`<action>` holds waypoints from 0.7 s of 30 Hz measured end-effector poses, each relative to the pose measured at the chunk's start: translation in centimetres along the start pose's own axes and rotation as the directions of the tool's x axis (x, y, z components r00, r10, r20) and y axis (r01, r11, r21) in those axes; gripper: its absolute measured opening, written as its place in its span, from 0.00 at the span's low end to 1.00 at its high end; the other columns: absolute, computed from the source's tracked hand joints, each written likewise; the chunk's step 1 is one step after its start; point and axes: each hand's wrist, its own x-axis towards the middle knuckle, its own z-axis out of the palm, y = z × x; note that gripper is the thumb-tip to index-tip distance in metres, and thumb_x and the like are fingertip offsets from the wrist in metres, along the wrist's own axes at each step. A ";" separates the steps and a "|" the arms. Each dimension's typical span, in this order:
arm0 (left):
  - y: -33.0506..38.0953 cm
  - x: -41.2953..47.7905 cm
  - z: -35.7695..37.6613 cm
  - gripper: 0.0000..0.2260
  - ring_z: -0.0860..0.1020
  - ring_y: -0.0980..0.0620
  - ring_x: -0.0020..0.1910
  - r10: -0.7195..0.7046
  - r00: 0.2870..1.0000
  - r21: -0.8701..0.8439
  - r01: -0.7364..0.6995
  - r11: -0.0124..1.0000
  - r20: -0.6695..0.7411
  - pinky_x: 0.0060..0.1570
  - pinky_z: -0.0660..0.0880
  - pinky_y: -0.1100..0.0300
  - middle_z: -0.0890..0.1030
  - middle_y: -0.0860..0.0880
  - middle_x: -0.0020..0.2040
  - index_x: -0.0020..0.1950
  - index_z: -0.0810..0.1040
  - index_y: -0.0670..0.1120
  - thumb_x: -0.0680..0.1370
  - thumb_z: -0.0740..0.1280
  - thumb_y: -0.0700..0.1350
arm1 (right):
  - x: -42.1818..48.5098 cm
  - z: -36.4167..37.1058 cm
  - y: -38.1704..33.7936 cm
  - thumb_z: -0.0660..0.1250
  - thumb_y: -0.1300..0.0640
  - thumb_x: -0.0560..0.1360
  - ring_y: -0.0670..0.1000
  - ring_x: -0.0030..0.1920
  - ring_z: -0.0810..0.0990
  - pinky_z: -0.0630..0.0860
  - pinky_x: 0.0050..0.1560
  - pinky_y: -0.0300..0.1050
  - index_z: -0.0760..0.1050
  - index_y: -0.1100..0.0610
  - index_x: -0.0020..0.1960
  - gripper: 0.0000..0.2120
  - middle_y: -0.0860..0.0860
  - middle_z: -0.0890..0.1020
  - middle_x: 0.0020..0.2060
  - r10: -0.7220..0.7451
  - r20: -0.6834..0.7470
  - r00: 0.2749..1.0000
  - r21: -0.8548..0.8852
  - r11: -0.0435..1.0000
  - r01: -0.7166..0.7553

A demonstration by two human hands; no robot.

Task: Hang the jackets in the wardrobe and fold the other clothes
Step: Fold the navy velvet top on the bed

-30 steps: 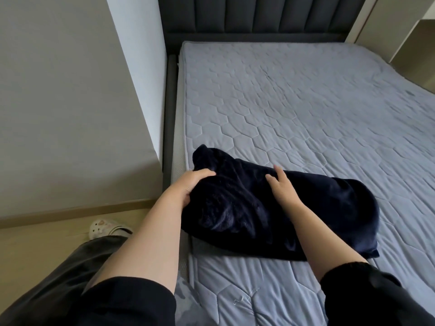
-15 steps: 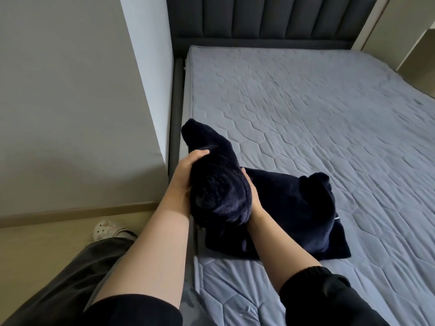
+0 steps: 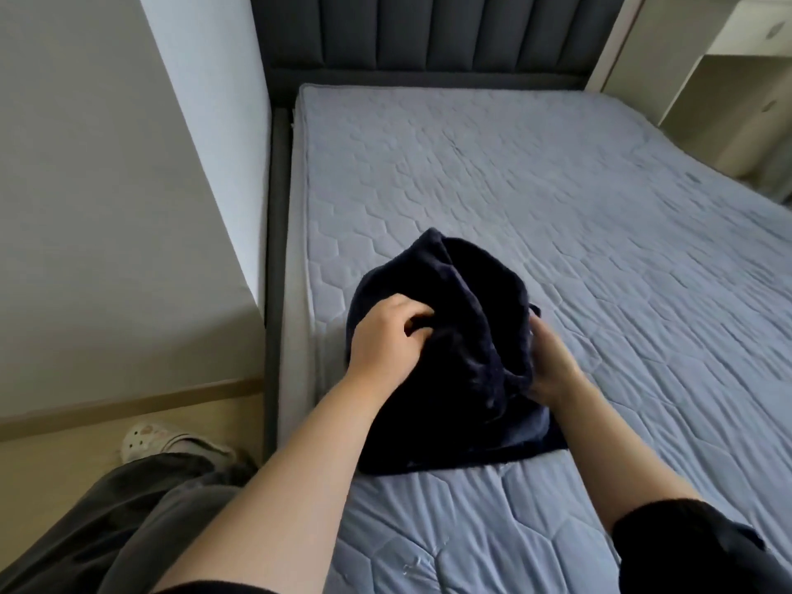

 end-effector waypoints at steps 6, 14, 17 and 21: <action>0.4 -1.8 3.3 0.21 0.47 0.50 0.76 0.016 0.964 0.242 -0.083 0.967 0.264 0.72 0.46 0.43 0.56 0.49 0.77 0.73 0.66 0.48 0.80 0.59 0.42 | 0.5 -3.5 -1.0 0.48 0.36 0.78 0.55 0.52 0.82 0.80 0.41 0.46 0.75 0.56 0.61 0.29 0.56 0.82 0.55 0.070 0.229 0.971 0.158 0.982 -0.108; 1.2 -1.1 3.2 0.26 0.49 0.63 0.73 0.032 0.879 -0.020 -0.026 0.999 0.477 0.66 0.44 0.78 0.57 0.53 0.76 0.74 0.62 0.45 0.78 0.57 0.30 | -0.8 -2.7 1.6 0.74 0.59 0.65 0.43 0.49 0.80 0.74 0.45 0.36 0.70 0.48 0.59 0.25 0.46 0.82 0.48 -0.241 0.102 0.965 -0.612 0.750 0.252; 0.7 -0.9 2.8 0.18 0.59 0.55 0.73 0.214 0.946 0.102 -0.245 0.964 0.245 0.73 0.56 0.60 0.67 0.46 0.72 0.69 0.72 0.42 0.79 0.59 0.35 | -0.1 -3.9 1.2 0.64 0.68 0.69 0.51 0.42 0.81 0.77 0.42 0.44 0.75 0.55 0.51 0.14 0.54 0.82 0.42 -0.252 -0.062 0.966 -0.447 0.872 0.199; -0.2 -1.0 3.3 0.22 0.46 0.46 0.77 0.124 0.953 0.335 -0.216 0.917 0.275 0.71 0.49 0.40 0.51 0.49 0.78 0.76 0.58 0.52 0.82 0.53 0.51 | 0.5 -7.0 1.6 0.59 0.70 0.72 0.47 0.25 0.75 0.73 0.28 0.38 0.74 0.60 0.41 0.08 0.52 0.76 0.26 -0.080 -0.235 0.969 -0.157 0.987 0.044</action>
